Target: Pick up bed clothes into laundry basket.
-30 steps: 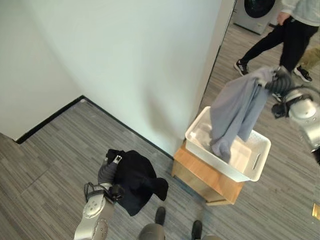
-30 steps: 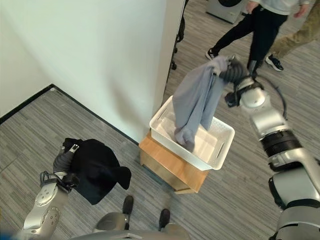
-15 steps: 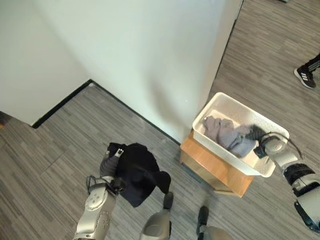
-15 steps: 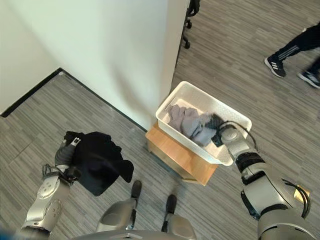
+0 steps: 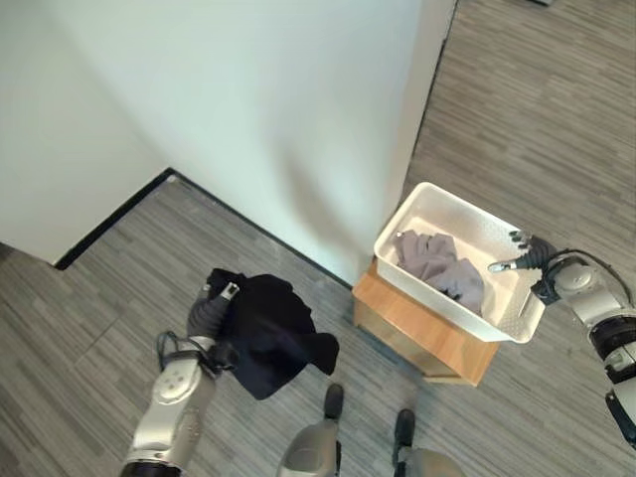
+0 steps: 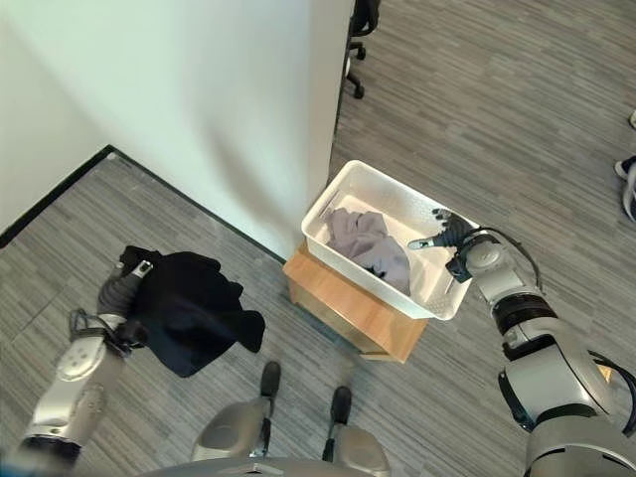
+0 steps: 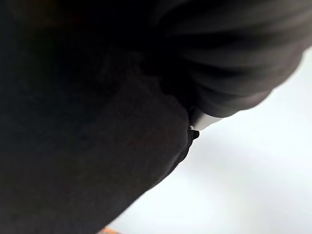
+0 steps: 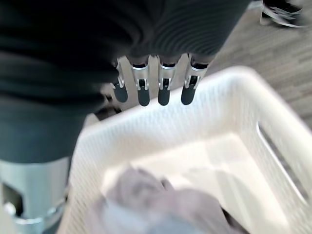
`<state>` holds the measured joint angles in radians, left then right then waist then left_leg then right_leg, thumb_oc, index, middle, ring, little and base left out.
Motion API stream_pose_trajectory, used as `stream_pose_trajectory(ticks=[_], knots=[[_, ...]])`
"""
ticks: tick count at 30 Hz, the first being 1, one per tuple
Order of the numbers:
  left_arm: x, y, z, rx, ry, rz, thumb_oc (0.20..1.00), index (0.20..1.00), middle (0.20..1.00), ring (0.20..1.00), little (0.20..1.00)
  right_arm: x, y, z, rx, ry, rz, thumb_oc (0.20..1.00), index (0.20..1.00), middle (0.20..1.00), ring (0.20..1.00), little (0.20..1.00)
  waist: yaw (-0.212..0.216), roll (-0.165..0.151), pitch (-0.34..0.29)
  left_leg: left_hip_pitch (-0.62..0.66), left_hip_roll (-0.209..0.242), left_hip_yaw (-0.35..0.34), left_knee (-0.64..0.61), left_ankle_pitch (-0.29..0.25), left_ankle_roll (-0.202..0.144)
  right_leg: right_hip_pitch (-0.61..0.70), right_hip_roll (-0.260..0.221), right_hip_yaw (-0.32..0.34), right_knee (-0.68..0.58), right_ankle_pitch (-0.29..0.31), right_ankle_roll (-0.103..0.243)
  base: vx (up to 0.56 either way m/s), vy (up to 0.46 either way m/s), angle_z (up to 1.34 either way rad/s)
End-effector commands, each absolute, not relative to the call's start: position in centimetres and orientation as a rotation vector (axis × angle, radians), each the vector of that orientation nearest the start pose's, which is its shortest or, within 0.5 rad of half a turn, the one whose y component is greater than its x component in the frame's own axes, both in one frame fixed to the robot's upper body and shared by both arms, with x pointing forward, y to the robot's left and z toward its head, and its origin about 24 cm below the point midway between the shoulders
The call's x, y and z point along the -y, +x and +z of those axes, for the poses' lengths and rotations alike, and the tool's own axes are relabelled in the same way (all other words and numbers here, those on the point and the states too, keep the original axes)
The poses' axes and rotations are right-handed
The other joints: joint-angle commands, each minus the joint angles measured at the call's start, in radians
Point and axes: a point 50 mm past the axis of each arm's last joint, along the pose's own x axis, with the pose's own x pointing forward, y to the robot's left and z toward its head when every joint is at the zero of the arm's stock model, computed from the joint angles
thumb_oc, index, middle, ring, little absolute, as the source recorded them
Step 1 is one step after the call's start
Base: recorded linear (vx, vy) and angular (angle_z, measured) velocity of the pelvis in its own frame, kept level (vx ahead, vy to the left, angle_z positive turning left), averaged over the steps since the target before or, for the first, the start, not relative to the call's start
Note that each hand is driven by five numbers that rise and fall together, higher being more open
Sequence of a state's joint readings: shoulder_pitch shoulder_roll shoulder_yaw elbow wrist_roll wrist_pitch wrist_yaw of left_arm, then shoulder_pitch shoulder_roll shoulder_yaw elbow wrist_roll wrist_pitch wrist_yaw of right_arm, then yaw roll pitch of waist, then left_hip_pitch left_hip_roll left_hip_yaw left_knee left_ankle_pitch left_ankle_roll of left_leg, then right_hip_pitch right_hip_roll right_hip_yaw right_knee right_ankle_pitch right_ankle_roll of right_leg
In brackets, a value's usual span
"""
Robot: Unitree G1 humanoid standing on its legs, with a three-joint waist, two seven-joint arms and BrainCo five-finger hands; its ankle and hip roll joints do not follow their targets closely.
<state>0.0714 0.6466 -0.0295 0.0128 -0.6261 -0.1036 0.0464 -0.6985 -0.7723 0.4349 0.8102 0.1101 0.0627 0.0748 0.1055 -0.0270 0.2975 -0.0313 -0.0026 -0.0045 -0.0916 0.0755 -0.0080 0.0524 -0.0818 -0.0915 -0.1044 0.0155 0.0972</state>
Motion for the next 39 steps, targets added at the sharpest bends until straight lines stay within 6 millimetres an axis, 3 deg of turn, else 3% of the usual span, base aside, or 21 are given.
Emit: stream_pose_trajectory(ticks=[1, 4, 5, 7, 9, 10, 13, 18, 22, 26, 27, 29, 32, 39], knots=[[-24.3, 25.4, 12.5, 0.219, 0.066, -0.178, 0.200, 0.200, 0.200, 0.200, 0.200, 28.7, 35.9, 12.8, -0.169, -0.766, 0.005, 1.000, 1.000, 1.000, 1.000, 1.000, -0.013, 0.002, -0.062, 0.038, 0.019, -0.020, 0.004, -0.040, -0.036, -0.048, -0.021, -0.025, 0.017, 0.058, 0.031, 0.00, -0.030, -0.03], [-21.5, 26.6, 16.7, 0.277, 0.241, -0.450, 0.200, 0.200, 0.200, 0.200, 0.200, 27.1, 33.9, 14.5, -0.003, -0.753, 0.094, 1.000, 1.000, 1.000, 1.000, 1.000, -0.066, 0.026, -0.087, 0.057, 0.020, -0.006, 0.004, -0.043, -0.041, -0.036, -0.021, -0.016, 0.017, 0.053, 0.035, 0.01, -0.036, -0.03], [-21.4, 26.6, 16.7, 0.277, 0.242, -0.455, 0.200, 0.200, 0.200, 0.200, 0.200, 27.2, 33.8, 14.4, -0.006, -0.751, 0.090, 1.000, 1.000, 1.000, 1.000, 1.000, -0.063, 0.025, -0.087, 0.058, 0.020, -0.007, 0.004, -0.043, -0.041, -0.035, -0.021, -0.017, 0.017, 0.053, 0.035, 0.01, -0.039, -0.03], [-19.4, 26.8, 17.5, 0.287, 0.228, -0.574, 0.200, 0.200, 0.200, 0.200, 0.200, 26.8, 32.3, 14.6, 0.065, -0.662, 0.107, 1.000, 1.000, 1.000, 1.000, 1.000, -0.084, 0.034, -0.099, 0.067, 0.020, -0.004, 0.004, -0.044, -0.042, -0.027, -0.022, -0.013, 0.017, 0.050, 0.037, 0.02, -0.044, -0.17], [-16.2, 26.6, 18.2, 0.239, 0.201, -0.779, 0.200, 0.200, 0.200, 0.200, 0.200, 26.6, 29.1, 16.1, 0.227, -0.530, 0.083, 1.000, 1.000, 1.000, 1.000, 1.000, -0.136, 0.056, -0.121, 0.085, 0.022, 0.011, 0.004, -0.046, -0.042, -0.016, -0.020, 0.001, 0.017, 0.045, 0.041, 0.02, -0.076, 0.01], [-16.1, 26.7, 18.2, 0.238, 0.202, -0.786, 0.200, 0.200, 0.200, 0.200, 0.200, 26.7, 29.0, 16.0, 0.225, -0.528, 0.076, 1.000, 1.000, 1.000, 1.000, 1.000, -0.130, 0.055, -0.121, 0.086, 0.022, 0.011, 0.004, -0.047, -0.042, -0.015, -0.020, 0.000, 0.017, 0.044, 0.041, 0.01, -0.051, -0.13], [-15.3, 26.8, 19.1, 0.237, 0.227, -0.845, 0.200, 0.200, 0.200, 0.200, 0.200, 27.6, 26.8, 17.0, 0.312, -0.500, -0.007, 1.000, 1.000, 1.000, 1.000, 1.000, -0.166, 0.067, -0.134, 0.096, 0.024, 0.025, 0.004, -0.050, -0.044, -0.010, -0.017, 0.014, 0.017, 0.041, 0.042, 0.01, -0.035, -0.29], [-15.4, 27.8, 21.5, 0.318, 0.253, -0.813, 0.200, 0.200, 0.200, 0.200, 0.200, 27.6, 23.6, 18.6, 0.465, -0.396, -0.078, 1.000, 1.000, 1.000, 1.000, 1.000, -0.235, 0.083, -0.153, 0.109, 0.031, 0.060, 0.004, -0.055, -0.049, -0.013, -0.009, 0.044, 0.017, 0.040, 0.045, 0.01, -0.027, -0.21], [-16.6, 30.0, 23.7, 0.398, 0.315, -0.684, 0.200, 0.200, 0.200, 0.200, 0.200, 26.8, 22.3, 19.0, 0.550, -0.213, -0.047, 1.000, 1.000, 1.000, 1.000, 1.000, -0.282, 0.094, -0.165, 0.115, 0.038, 0.088, 0.004, -0.058, -0.056, -0.022, 0.001, 0.071, 0.017, 0.040, 0.045, 0.02, -0.016, -0.28], [-18.0, 32.9, 24.8, 0.415, 0.339, -0.520, 0.200, 0.200, 0.200, 0.200, 0.200, 24.5, 21.9, 16.9, 0.527, 0.068, 0.085, 1.000, 1.000, 1.000, 1.000, 1.000, -0.312, 0.102, -0.169, 0.116, 0.045, 0.103, 0.004, -0.057, -0.061, -0.025, 0.006, 0.086, 0.017, 0.040, 0.044, 0.02, -0.029, -0.15], [-17.9, 33.8, 26.0, 0.449, 0.355, -0.478, 0.200, 0.200, 0.200, 0.200, 0.200, 23.0, 21.7, 15.7, 0.494, 0.161, 0.160, 1.000, 1.000, 1.000, 1.000, 1.000, -0.319, 0.105, -0.172, 0.114, 0.046, 0.108, 0.004, -0.057, -0.063, -0.028, 0.008, 0.087, 0.017, 0.039, 0.045, 0.02, -0.029, -0.25], [-17.9, 34.5, 26.0, 0.441, 0.343, -0.457, 0.200, 0.200, 0.200, 0.200, 0.200, 22.4, 21.7, 15.0, 0.470, 0.207, 0.178, 1.000, 1.000, 1.000, 1.000, 1.000, -0.323, 0.106, -0.173, 0.114, 0.047, 0.110, 0.004, -0.056, -0.064, -0.029, 0.009, 0.089, 0.017, 0.039, 0.046, 0.02, -0.024, -0.12], [-17.0, 35.5, 27.9, 0.498, 0.396, -0.427, 0.200, 0.200, 0.200, 0.200, 0.200, 20.8, 21.6, 13.1, 0.403, 0.325, 0.224, 1.000, 1.000, 1.000, 1.000, 1.000, -0.332, 0.111, -0.175, 0.113, 0.051, 0.116, 0.004, -0.058, -0.065, -0.034, 0.011, 0.090, 0.017, 0.038, 0.048, 0.03, -0.012, 0.02], [-17.2, 37.9, 30.1, 0.542, 0.369, -0.261, 0.200, 0.200, 0.200, 0.200, 0.200, 19.8, 21.6, 11.5, 0.321, 0.320, 0.265, 1.000, 1.000, 1.000, 1.000, 1.000, -0.359, 0.102, -0.177, 0.105, 0.059, 0.144, 0.004, -0.064, -0.071, -0.059, 0.021, 0.101, 0.017, 0.044, 0.057, 0.05, 0.003, -0.03]])
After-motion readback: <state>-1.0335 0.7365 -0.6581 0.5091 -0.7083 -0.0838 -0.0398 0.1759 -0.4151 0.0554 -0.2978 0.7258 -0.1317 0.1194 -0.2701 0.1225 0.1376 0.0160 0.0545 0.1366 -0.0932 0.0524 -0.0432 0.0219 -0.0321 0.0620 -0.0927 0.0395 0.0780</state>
